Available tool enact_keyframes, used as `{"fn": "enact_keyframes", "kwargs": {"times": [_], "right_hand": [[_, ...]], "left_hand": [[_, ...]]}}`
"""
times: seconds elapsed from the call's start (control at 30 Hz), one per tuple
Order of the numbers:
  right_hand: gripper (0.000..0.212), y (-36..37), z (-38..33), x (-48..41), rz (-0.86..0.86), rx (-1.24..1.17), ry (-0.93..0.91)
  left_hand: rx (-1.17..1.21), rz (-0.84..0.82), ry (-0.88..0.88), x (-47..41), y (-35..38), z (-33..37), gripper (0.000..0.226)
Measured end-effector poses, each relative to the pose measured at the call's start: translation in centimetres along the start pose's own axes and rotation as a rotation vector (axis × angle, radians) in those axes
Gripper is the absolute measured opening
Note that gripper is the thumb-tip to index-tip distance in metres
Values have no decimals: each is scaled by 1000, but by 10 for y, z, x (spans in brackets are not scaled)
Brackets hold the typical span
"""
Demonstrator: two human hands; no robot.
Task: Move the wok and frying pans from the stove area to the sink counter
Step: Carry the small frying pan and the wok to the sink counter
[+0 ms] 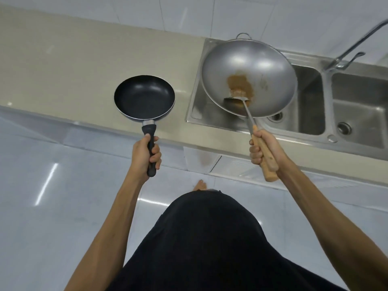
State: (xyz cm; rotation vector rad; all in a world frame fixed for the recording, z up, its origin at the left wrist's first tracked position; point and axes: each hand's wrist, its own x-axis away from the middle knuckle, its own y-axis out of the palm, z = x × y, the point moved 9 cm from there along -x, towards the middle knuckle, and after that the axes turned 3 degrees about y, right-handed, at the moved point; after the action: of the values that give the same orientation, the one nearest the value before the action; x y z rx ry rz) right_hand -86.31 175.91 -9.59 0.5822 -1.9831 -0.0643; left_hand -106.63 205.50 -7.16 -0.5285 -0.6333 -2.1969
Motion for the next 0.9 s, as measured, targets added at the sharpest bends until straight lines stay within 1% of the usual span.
{"fn": "enact_keyframes", "kwargs": {"times": [0.17,0.4,0.47,0.5,0.67,0.9], "right_hand": [[31,35,-22,-23,27,-52,-7],[35,72,-43,-46,80,-97,-5],[35,91,-52,-62,127,-141,-34],[35,97,-55,-67,132,-150,-37],[34,85,-41,-66,117,-162,-25],[33,91,-44,-91,109,-214,-30]], "left_hand": [[-49,-76,-32,-65,-1,47,28],[-131,-162,-94,-145,1,81,28],[-187,-226,-131,-186,1,98,28],[-202,-230,-133,-201,0,102,28],[-242,-234,-148,-213,3,90,29],[-292,-266,-181,-260,8,103,31]]}}
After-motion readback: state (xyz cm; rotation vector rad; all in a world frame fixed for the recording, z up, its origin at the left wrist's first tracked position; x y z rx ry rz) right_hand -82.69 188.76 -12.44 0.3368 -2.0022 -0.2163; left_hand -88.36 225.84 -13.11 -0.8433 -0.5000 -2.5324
